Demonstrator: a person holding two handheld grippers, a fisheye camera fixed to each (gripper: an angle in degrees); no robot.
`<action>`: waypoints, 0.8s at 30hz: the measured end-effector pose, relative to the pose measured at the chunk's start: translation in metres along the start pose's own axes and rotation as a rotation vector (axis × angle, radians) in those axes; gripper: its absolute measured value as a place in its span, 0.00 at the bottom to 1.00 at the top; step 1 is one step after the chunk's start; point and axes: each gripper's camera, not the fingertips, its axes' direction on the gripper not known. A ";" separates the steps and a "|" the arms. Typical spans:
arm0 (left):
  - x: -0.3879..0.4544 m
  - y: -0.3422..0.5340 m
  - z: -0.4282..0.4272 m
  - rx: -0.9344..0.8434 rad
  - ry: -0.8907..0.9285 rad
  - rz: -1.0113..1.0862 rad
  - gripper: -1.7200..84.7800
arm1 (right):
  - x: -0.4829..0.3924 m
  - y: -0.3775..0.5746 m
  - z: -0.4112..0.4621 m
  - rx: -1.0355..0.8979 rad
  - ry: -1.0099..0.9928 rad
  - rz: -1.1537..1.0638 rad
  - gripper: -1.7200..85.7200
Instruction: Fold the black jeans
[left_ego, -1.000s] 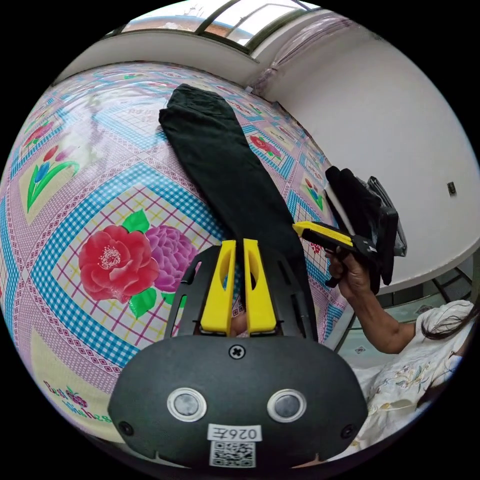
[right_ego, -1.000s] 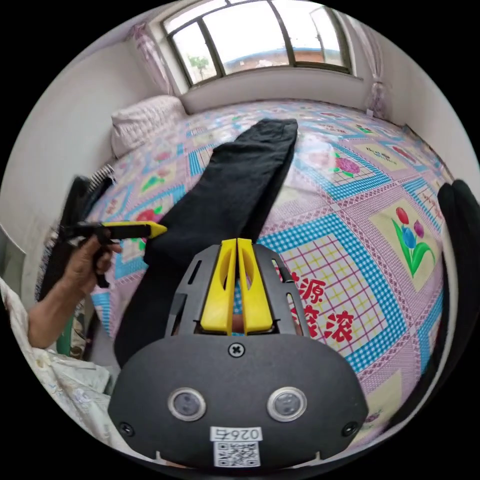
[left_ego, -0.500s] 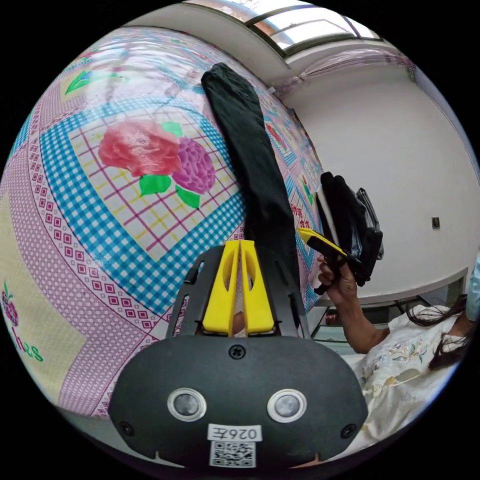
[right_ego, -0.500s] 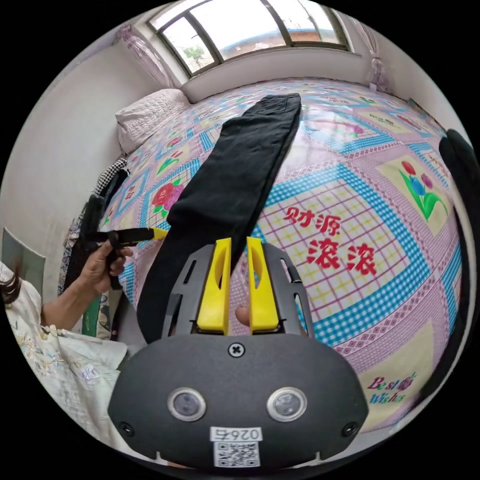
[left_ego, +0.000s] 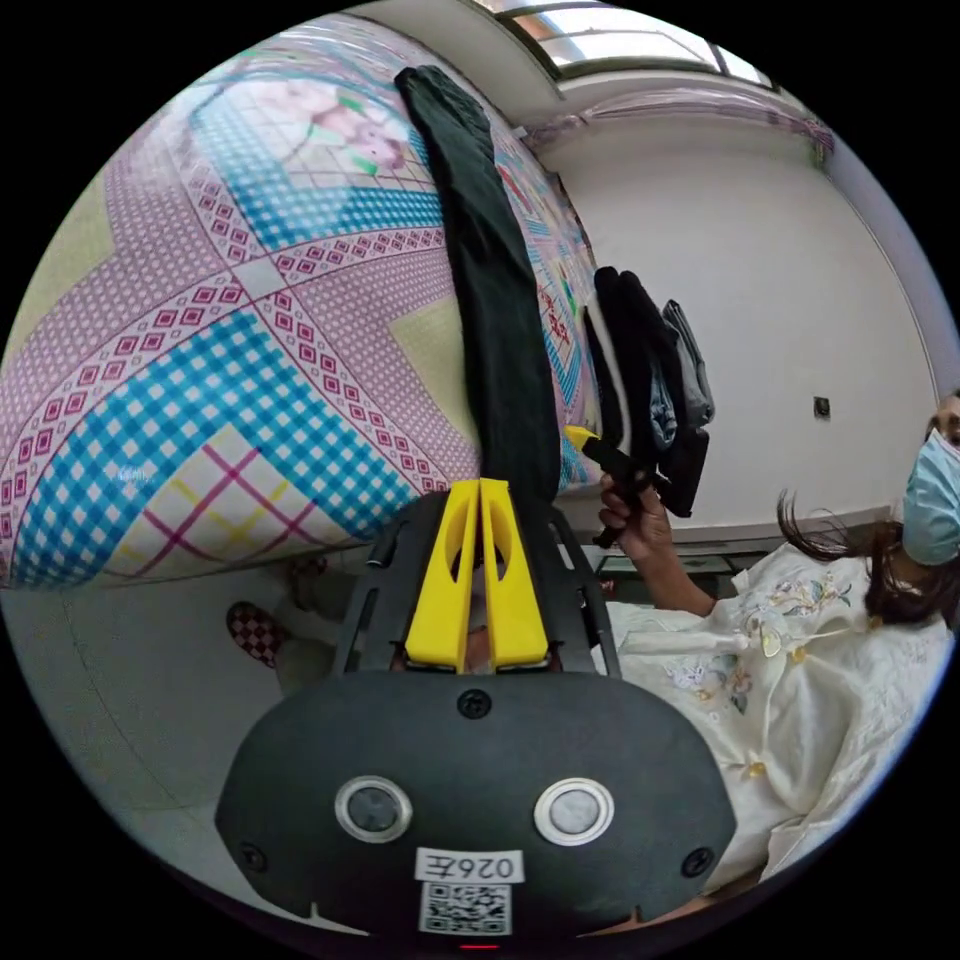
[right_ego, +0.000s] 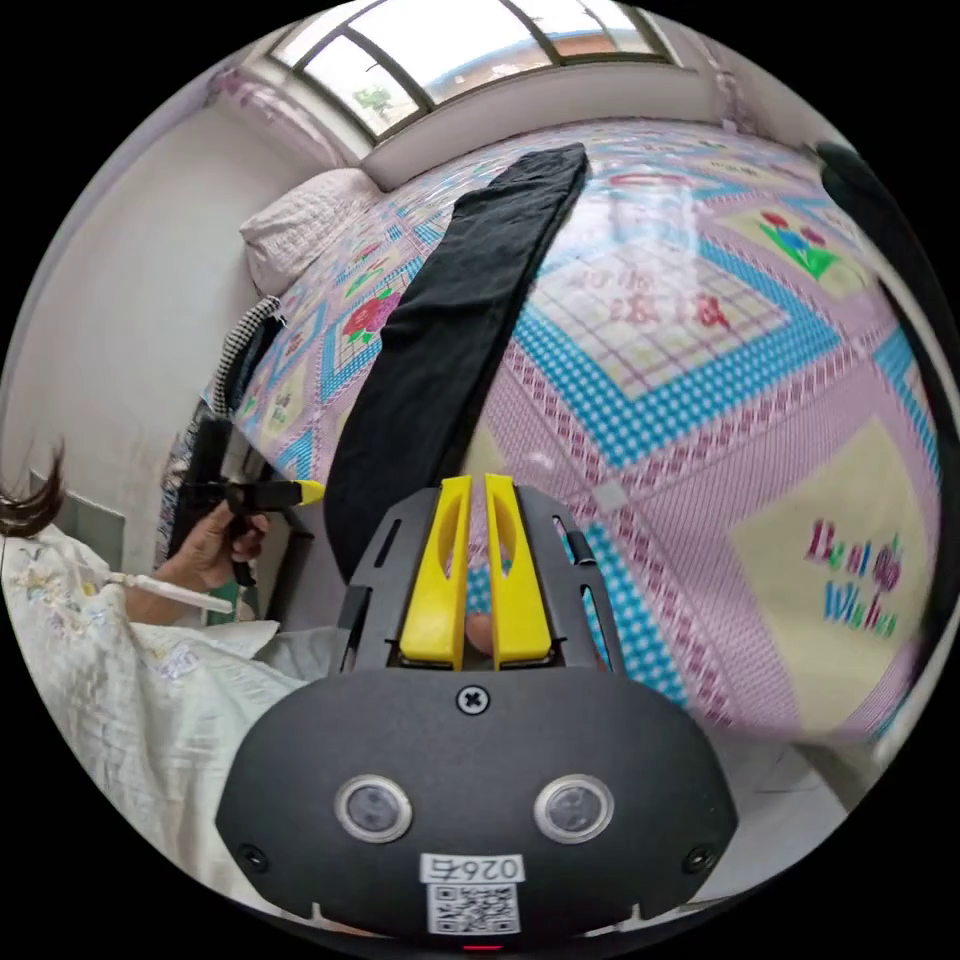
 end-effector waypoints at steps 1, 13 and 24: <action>-0.010 0.008 0.001 -0.014 0.028 -0.023 0.01 | 0.002 0.008 -0.005 0.004 -0.016 0.019 0.02; -0.062 0.072 -0.029 0.047 0.026 0.078 0.08 | 0.046 0.093 -0.054 0.071 -0.227 0.221 0.13; -0.101 0.057 -0.001 0.005 0.068 0.110 0.23 | 0.086 0.072 -0.056 0.038 -0.267 0.141 0.17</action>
